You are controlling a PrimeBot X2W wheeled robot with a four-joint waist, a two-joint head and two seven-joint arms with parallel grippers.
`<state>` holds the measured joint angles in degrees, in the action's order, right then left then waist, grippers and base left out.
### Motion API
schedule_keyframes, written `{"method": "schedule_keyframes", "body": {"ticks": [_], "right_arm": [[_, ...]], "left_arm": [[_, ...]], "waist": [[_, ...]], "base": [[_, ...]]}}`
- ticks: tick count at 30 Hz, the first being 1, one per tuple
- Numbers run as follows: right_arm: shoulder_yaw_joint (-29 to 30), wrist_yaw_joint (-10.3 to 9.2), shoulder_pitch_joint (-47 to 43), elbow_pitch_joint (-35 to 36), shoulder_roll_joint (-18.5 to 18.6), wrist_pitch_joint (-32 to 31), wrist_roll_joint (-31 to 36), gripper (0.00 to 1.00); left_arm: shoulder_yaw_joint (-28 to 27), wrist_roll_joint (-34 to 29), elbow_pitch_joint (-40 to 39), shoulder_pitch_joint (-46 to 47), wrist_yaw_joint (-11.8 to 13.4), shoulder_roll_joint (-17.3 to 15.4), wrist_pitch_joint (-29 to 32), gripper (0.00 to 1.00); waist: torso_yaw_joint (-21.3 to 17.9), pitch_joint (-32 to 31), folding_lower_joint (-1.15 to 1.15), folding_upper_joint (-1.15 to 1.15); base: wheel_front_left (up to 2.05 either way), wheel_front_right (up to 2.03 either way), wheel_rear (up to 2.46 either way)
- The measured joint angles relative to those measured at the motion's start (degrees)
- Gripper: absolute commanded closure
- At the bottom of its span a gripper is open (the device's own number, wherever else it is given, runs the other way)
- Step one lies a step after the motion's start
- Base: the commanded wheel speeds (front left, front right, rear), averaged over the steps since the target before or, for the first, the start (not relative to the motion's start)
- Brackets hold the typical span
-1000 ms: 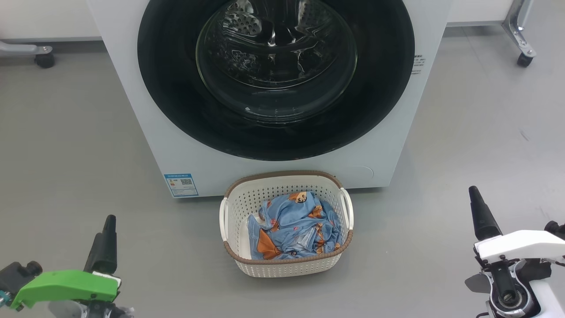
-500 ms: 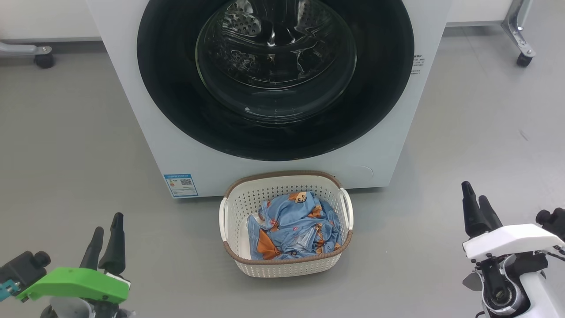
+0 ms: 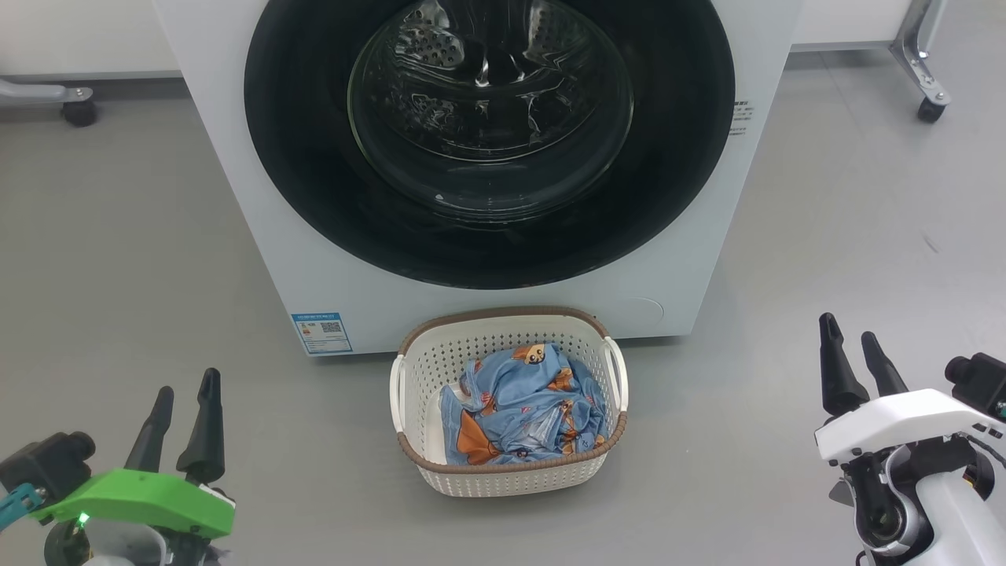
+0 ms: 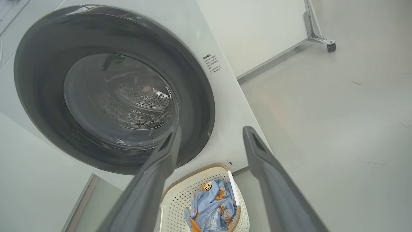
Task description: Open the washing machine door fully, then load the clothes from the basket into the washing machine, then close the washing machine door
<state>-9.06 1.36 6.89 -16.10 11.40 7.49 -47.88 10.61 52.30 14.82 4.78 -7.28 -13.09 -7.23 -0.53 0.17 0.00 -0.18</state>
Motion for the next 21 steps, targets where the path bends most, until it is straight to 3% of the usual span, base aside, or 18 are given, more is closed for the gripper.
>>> {"method": "schedule_keyframes", "body": {"ticks": [21], "right_arm": [[-3.0, -2.53, 1.2, 0.0, 1.7, 3.3, 13.1, 0.00]], "left_arm": [[1.0, -12.3, 0.1, 0.2, 0.7, -1.6, -3.5, 0.00]], "waist": [[-0.1, -0.2, 0.00, 0.00]], "base": [[0.00, 0.00, 0.00]]}}
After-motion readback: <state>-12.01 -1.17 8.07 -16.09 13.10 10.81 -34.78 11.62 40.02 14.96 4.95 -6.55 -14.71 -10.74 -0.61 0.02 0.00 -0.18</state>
